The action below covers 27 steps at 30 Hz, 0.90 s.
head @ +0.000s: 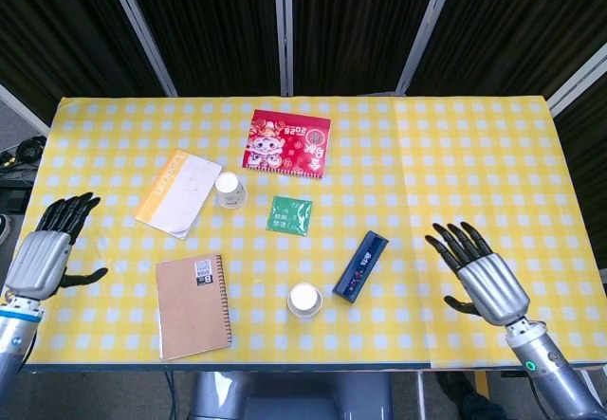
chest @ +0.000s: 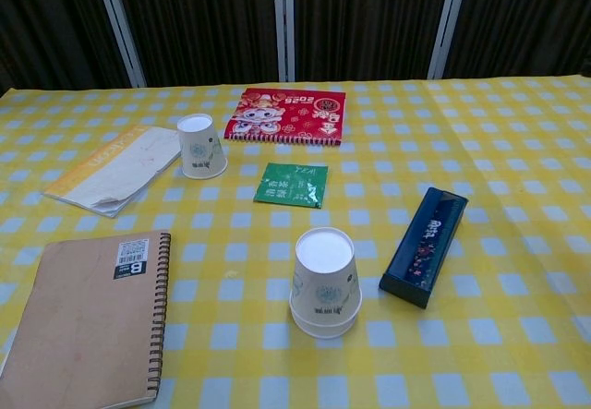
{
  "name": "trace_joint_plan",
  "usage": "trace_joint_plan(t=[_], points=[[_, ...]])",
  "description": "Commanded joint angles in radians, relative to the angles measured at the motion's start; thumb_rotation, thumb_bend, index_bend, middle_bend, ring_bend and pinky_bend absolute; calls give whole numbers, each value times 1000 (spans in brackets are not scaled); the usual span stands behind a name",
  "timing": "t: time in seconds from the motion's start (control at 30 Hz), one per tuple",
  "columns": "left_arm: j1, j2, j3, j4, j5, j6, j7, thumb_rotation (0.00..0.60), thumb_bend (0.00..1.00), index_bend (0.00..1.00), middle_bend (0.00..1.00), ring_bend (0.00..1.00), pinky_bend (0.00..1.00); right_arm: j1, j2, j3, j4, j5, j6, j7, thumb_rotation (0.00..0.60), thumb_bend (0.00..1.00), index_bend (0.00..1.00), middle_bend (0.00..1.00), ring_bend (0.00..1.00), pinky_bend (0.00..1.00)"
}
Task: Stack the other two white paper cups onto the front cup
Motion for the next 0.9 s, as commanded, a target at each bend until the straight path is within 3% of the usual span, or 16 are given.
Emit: trace_joint_plan(t=[0.03, 0.2, 0.5, 0.73, 0.9], points=[[-106, -66, -53, 116, 6, -94, -34, 600, 0, 0, 0, 0, 0, -59, -27, 1, 44, -4, 63, 47, 600, 0, 0, 0, 0, 0], [-237, -97, -102, 143, -68, -263, -11, 600, 0, 0, 0, 0, 0, -74, -14, 17, 20, 13, 56, 29, 600, 0, 0, 0, 0, 0], [-501, -217, -206, 261, -341, -497, 242, 600, 0, 10, 0, 0, 28, -78, -4, 48, 47, 37, 29, 72, 600, 0, 0, 0, 0, 0], [-662, -367, -189, 488, -474, -640, 319, 600, 3, 153, 21, 54, 135, -73, -23, 70, 75, 73, -19, 73, 600, 0, 0, 0, 0, 0], [-739, -501, -145, 666, -443, -705, 313, 600, 19, 215, 181, 185, 275, -77, -34, 81, 88, 103, -49, 80, 600, 0, 0, 0, 0, 0]])
